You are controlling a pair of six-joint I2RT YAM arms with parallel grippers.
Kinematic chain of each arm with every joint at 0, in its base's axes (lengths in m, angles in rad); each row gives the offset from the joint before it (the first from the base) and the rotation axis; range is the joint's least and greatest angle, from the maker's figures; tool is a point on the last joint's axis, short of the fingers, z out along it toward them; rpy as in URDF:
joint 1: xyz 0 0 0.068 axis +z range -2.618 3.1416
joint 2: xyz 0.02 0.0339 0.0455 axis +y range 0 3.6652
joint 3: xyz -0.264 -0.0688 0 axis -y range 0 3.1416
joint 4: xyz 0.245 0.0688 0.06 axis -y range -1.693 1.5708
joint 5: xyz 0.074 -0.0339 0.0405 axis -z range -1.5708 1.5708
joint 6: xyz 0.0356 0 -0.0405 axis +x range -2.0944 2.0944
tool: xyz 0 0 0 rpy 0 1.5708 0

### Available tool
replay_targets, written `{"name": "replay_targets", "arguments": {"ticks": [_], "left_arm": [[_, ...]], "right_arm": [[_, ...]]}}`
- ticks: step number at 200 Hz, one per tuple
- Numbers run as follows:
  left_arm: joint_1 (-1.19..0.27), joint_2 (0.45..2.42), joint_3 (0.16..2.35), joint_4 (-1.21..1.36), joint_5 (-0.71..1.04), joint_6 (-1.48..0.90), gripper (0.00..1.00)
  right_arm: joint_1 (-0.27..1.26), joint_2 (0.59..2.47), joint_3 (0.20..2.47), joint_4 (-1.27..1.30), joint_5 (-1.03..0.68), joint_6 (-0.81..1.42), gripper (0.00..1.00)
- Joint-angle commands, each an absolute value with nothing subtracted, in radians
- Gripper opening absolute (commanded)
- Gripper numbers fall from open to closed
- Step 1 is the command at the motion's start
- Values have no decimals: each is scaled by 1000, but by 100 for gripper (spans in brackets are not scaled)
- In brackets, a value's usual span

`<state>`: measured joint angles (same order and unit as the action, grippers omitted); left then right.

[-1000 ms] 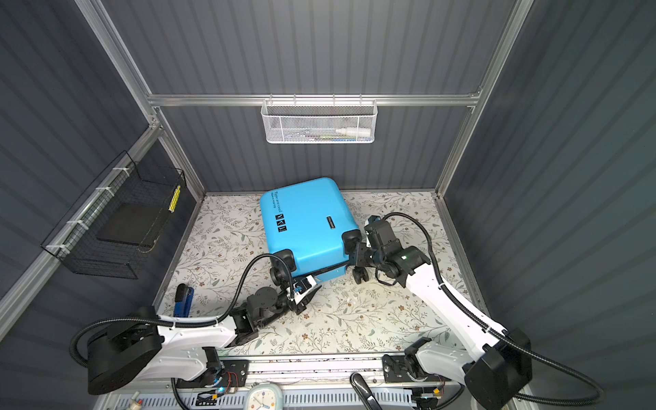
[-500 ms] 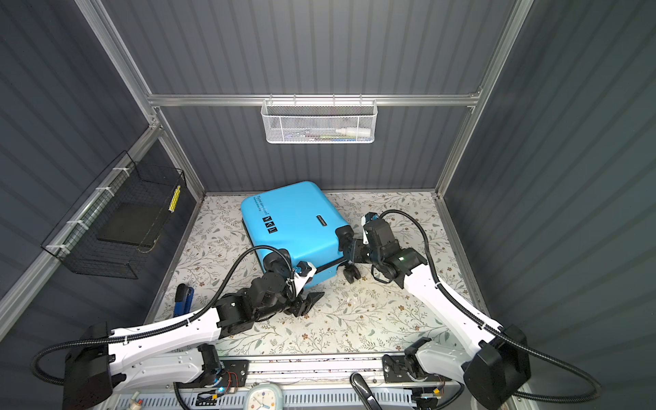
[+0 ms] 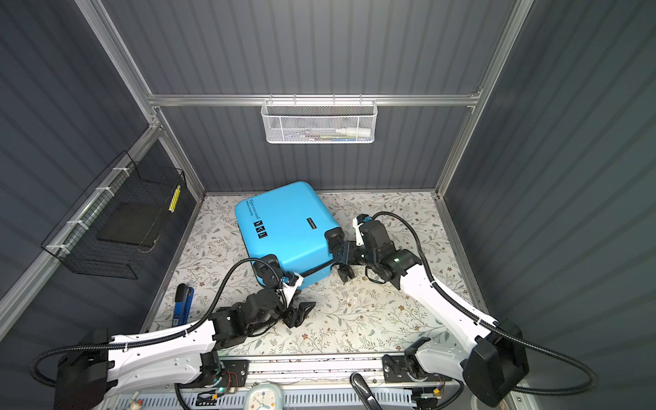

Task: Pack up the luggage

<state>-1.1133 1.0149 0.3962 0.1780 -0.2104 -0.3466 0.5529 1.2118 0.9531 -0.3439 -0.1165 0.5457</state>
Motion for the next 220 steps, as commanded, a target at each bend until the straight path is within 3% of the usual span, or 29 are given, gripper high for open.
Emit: {"name": "replay_targets", "arguments": {"ticks": [1,127,175,220], "left_arm": [[-1117,973,366,251,-291,-389,72],[-1117,562,316,-165,-322,-524,72],[-1117,502,449,-263,-198,-475,72],[-1117,440,541,-376,-261,-454,73]], "right_arm": [[541,1229,904,-453,-86,600,0],[492,1269,916,-416,-117,593,0],[482,1267,905,-407,-127,593,0],[475,1263,905,-405,-134,592,0]]}}
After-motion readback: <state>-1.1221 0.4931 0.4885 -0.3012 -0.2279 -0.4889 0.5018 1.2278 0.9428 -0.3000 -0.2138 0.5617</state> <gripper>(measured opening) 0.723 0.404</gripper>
